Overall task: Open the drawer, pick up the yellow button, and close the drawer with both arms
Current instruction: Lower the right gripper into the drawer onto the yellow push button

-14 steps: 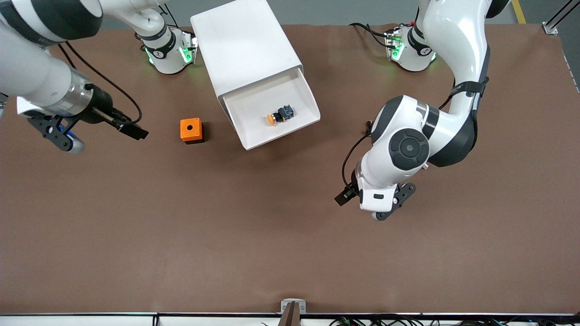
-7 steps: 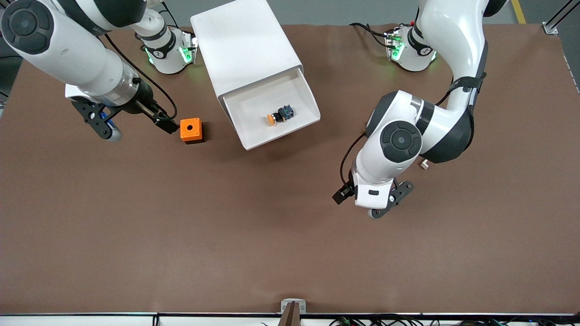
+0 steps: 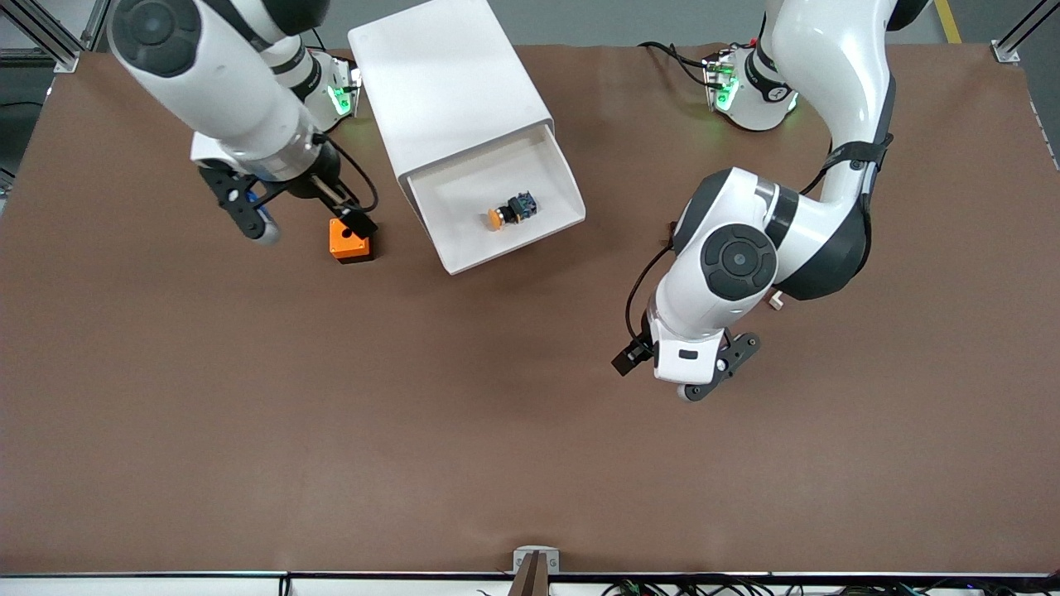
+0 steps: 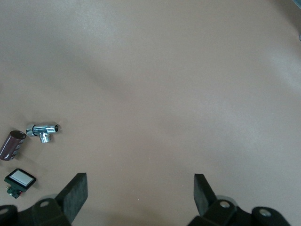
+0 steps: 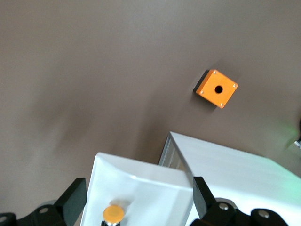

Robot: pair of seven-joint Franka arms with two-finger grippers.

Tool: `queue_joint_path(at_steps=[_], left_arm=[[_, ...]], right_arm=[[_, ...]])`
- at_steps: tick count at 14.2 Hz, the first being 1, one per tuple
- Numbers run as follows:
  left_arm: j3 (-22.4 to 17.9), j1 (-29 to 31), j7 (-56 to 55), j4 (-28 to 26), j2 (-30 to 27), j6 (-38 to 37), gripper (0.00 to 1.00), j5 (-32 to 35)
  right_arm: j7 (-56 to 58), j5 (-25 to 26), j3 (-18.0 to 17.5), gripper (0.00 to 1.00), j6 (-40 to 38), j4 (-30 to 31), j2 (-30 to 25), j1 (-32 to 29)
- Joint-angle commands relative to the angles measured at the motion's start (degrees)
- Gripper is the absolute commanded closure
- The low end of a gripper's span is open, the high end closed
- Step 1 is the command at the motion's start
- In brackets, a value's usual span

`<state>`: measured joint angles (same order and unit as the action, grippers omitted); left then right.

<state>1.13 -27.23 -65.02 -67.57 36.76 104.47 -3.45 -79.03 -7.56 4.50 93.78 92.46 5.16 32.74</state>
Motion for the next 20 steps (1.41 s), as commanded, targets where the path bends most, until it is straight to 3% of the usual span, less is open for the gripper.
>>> queue_joint_path(at_steps=[1,8,11,20], left_arm=[[0.4,0.0,0.4,-1.9,-1.7,0.6,0.01,1.2],[0.4,0.0,0.4,-1.9,-1.8,0.6,0.01,1.2],[0.4,0.1,0.4,-1.9,-1.8,0.6,0.01,1.2],[0.4,-0.1,0.4,-2.1,-2.1,0.5,0.01,1.2]], right_arm=[[-5.4,-0.1,0.8,0.00,1.7,0.2,1.3,3.8],[-17.0,2.5,0.8,0.00,7.9,0.3,7.0,13.3],[-20.6,2.5,0.8,0.00,12.1,2.5,7.5,15.7],[-24.4,2.8,0.8,0.00,15.1,2.3,11.8,19.8]])
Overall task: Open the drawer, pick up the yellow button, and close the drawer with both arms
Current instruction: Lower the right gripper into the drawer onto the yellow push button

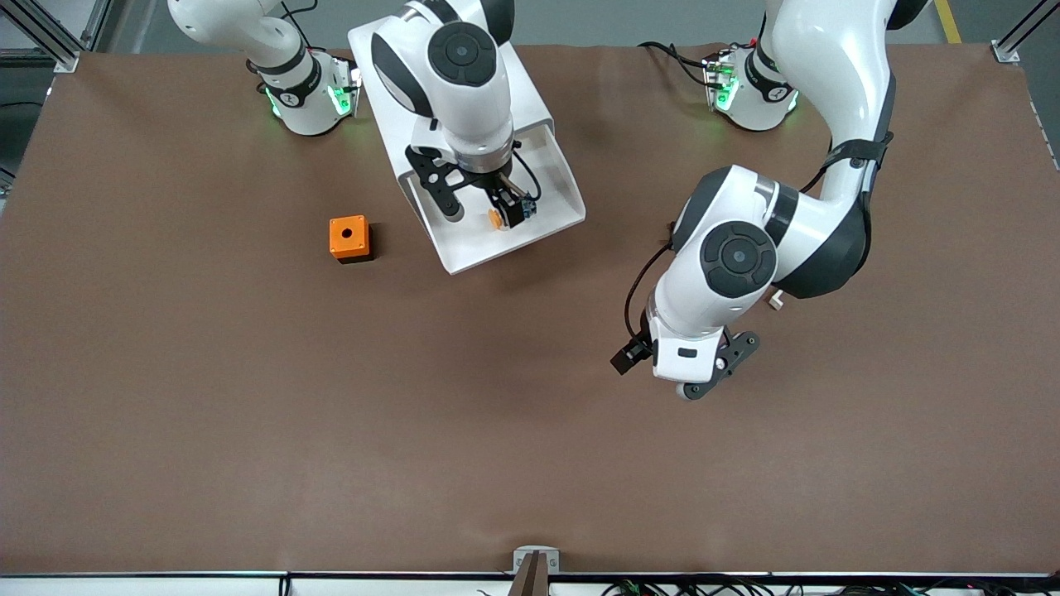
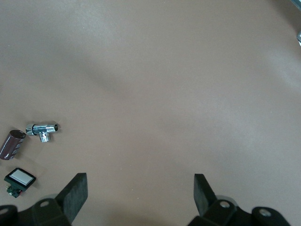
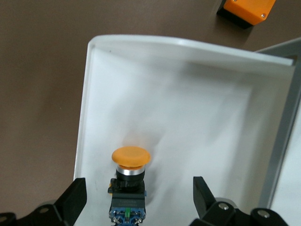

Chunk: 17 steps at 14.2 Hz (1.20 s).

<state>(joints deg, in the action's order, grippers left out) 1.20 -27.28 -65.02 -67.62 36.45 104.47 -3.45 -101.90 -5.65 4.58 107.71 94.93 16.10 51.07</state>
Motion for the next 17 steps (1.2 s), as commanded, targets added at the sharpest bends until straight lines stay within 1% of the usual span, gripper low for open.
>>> queue_joint_path(at_steps=[1,5,8,11,13,16,17], left_arm=[[0.3,-0.1,0.4,-2.1,-1.8,0.5,0.01,1.2],[0.3,0.0,0.4,-2.2,-1.7,0.6,0.01,1.2],[0.3,0.0,0.4,-2.2,-1.7,0.5,0.01,1.2],[0.3,0.0,0.4,-2.2,-1.7,0.5,0.01,1.2],[0.3,-0.1,0.4,-2.2,-1.7,0.5,0.01,1.2],[0.3,-0.1,0.4,-2.2,-1.8,0.5,0.01,1.2],[0.3,-0.1,0.4,-2.2,-1.7,0.5,0.01,1.2]], right_arm=[[-1.7,1.3,0.7,0.00,1.3,-0.5,1.4,1.5],[-1.7,1.8,0.7,0.01,2.2,-0.7,2.5,2.2],[-1.6,2.4,0.7,0.03,2.2,-1.1,3.4,2.4],[-1.7,2.3,0.7,0.09,2.2,-1.1,3.8,2.4],[-1.7,2.2,0.6,0.11,2.4,-1.1,4.1,2.7],[-1.7,1.7,0.6,0.21,3.2,-1.0,4.3,2.8],[-1.7,1.6,0.6,0.23,3.2,-1.1,4.6,3.1]])
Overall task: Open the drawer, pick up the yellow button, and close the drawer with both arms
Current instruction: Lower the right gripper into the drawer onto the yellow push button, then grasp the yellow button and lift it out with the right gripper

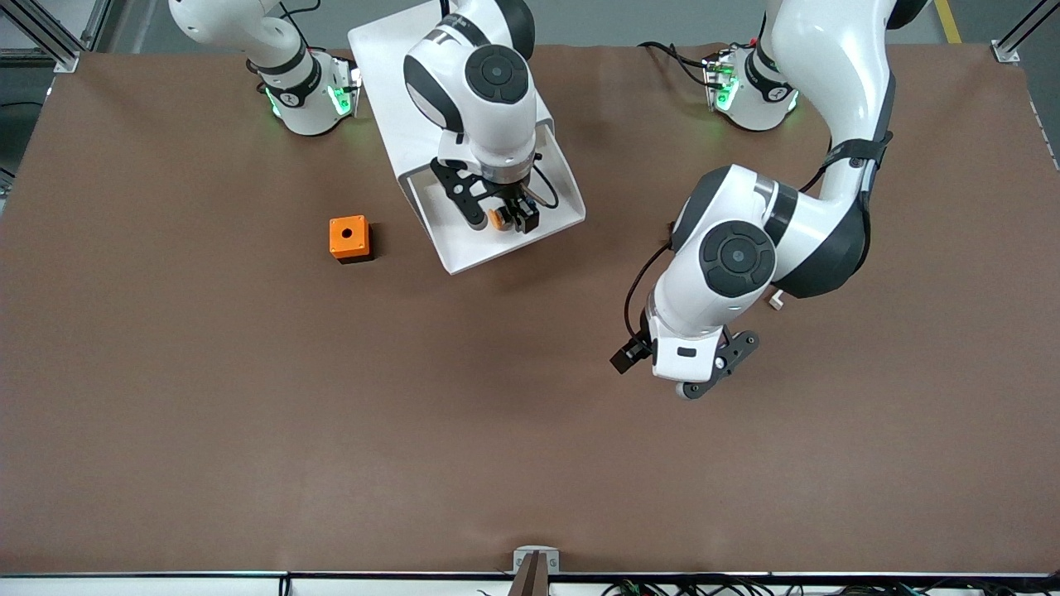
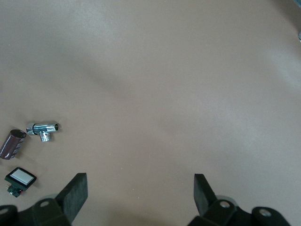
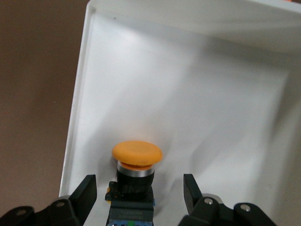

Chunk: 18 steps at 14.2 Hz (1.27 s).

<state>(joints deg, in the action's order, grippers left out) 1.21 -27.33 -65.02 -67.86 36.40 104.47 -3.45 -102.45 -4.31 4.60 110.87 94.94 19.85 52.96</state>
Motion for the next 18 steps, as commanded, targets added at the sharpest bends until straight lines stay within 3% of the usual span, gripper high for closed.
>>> queue_joint_path(at_steps=[1,2,4,7,8,12,18], left_arm=[[0.3,0.0,0.4,-1.9,-1.7,0.5,0.01,1.2],[0.3,0.0,0.4,-1.9,-1.7,0.5,0.01,1.2],[0.3,0.0,0.4,-1.9,-1.7,0.5,0.01,1.2],[0.3,0.0,0.4,-1.9,-1.7,0.5,0.01,1.2],[0.3,0.1,0.4,-1.9,-1.7,0.5,0.01,1.2],[0.3,0.2,0.4,-1.9,-1.7,0.5,0.01,1.2],[0.3,-0.2,0.4,-1.9,-1.7,0.5,0.01,1.1]], right_arm=[[-1.2,0.1,0.6,0.24,0.1,-1.1,0.9,1.3],[-1.2,0.1,0.6,0.28,0.1,-1.1,0.9,1.3],[-1.0,0.0,0.6,0.44,0.1,-1.1,0.9,1.3],[-0.6,-0.1,0.6,0.89,-0.4,-1.7,0.9,0.8],[-0.6,-0.1,0.6,0.98,-0.6,-1.9,0.8,0.7],[0.6,-1.8,0.7,1.00,-2.7,-4.3,0.7,-2.1],[14.3,-5.5,0.8,1.00,-14.3,-12.0,0.1,-9.8]])
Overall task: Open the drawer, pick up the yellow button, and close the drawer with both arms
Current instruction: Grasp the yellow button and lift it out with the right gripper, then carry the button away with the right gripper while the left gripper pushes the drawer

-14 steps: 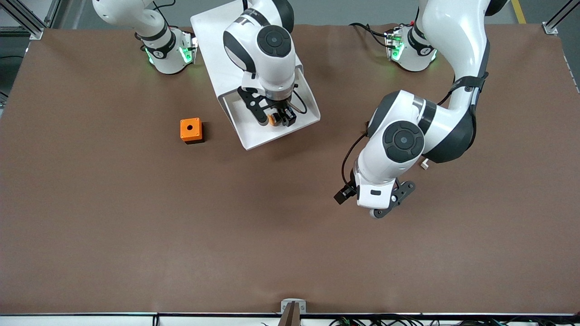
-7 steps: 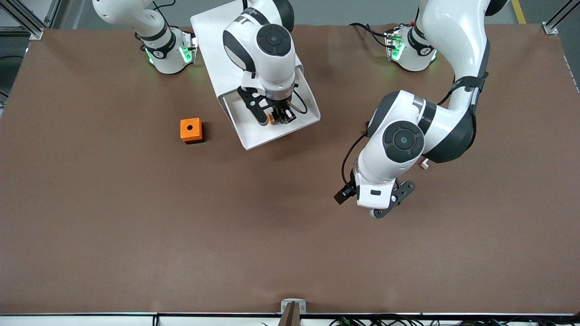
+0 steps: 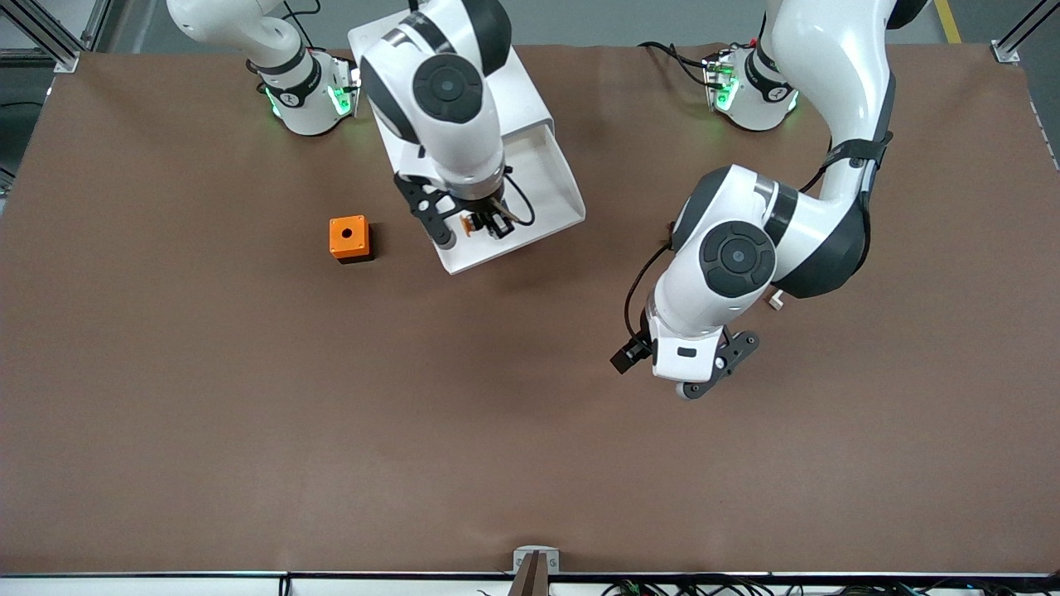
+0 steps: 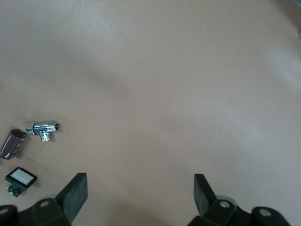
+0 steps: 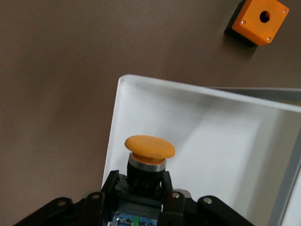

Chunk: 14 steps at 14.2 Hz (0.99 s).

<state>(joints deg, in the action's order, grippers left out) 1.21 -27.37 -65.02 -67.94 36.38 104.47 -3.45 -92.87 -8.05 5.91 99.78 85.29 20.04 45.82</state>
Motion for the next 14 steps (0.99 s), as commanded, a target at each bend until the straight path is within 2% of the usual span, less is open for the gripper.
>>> queue_joint_path(at_steps=[1,4,10,14], left_arm=[[0.3,-0.2,0.4,-1.8,-1.7,0.5,0.01,1.1],[0.8,-1.2,0.8,-1.8,-1.7,0.5,0.01,1.1],[1.3,-6.7,-0.1,-1.8,-1.3,0.1,0.01,0.9],[1.3,-10.7,-0.3,-1.8,-0.3,0.2,0.01,1.5]], right_arm=[[7.7,-1.7,-0.5,1.00,-4.8,-2.8,-0.4,-3.8],[19.4,-0.9,0.0,1.00,-8.7,-3.0,-2.3,-7.2],[40.8,-0.7,0.0,1.00,-9.1,-0.9,-4.8,-17.9],[58.5,3.0,0.0,1.00,-7.4,2.4,-4.8,-25.6]])
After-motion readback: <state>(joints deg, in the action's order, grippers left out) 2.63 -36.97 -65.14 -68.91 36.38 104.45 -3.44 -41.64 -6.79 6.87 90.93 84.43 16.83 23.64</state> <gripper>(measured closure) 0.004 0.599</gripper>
